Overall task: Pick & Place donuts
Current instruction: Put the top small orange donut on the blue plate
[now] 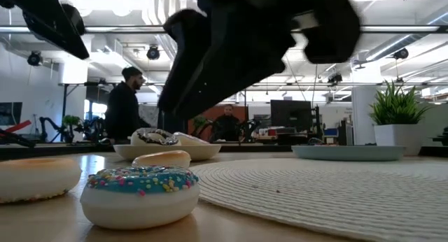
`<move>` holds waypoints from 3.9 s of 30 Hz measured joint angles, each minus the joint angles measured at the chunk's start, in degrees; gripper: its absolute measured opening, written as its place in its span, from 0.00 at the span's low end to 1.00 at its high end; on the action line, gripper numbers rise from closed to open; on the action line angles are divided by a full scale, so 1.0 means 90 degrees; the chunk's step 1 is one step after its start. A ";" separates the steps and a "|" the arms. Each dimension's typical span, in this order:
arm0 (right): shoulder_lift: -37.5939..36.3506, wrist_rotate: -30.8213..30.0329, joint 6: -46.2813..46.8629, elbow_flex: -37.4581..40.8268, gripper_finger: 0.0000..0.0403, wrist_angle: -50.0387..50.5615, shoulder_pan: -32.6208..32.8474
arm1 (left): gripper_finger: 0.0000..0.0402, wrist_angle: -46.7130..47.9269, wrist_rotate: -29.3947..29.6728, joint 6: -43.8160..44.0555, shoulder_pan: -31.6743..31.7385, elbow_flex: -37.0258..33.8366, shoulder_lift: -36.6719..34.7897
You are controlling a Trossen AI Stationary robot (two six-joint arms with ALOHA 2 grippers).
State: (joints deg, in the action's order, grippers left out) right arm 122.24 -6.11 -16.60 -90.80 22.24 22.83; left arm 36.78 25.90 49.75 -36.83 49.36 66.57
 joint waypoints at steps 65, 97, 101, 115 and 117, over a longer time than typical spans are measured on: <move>-0.1916 -0.1202 0.7932 0.2529 0.03 -0.1941 -0.0996 | 0.49 -0.1118 0.1211 -0.0959 -0.0093 0.0000 0.0009; -0.2667 -0.3227 1.3001 0.3723 0.03 -0.5009 -0.1090 | 0.49 -0.4453 0.3838 -0.4033 0.0769 0.0374 0.2287; -0.2669 -0.3237 1.2998 0.3619 0.03 -0.5011 -0.1103 | 0.49 -0.4451 0.4070 -0.4038 0.0861 0.0439 0.2510; -0.2667 -0.3344 1.3299 0.3628 0.03 -0.4993 -0.1102 | 0.46 -0.4470 0.4497 -0.4136 0.1127 0.0534 0.2595; -0.2667 -0.3344 1.3303 0.3624 0.03 -0.4993 -0.1111 | 0.46 -0.4472 0.4408 -0.4114 0.1162 0.0534 0.2595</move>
State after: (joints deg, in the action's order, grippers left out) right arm 98.24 -36.21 103.13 -58.18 -22.70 12.83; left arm -3.46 65.58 12.73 -26.37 54.17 89.93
